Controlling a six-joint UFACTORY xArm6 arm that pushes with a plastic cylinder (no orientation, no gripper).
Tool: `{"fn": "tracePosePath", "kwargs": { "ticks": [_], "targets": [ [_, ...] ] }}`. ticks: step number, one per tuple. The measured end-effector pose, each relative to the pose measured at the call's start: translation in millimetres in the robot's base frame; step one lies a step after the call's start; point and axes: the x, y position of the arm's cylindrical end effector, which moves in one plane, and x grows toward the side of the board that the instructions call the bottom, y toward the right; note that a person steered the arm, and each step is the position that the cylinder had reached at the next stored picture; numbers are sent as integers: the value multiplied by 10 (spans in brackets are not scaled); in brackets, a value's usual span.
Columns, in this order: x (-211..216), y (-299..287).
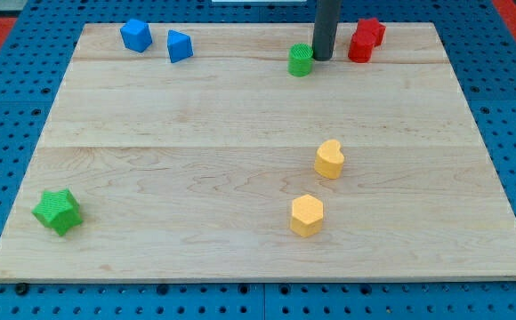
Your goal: Slide the green circle closer to the green star
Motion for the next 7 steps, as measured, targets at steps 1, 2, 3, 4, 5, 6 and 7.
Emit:
{"fn": "tracePosePath", "kwargs": {
  "ticks": [1,2,3,4,5,6,7],
  "targets": [
    [4,-348],
    [84,-830],
    [249,-1098],
    [507,-1141],
    [715,-1214],
    [890,-1517],
    [1120,-1843]
  ]
}}
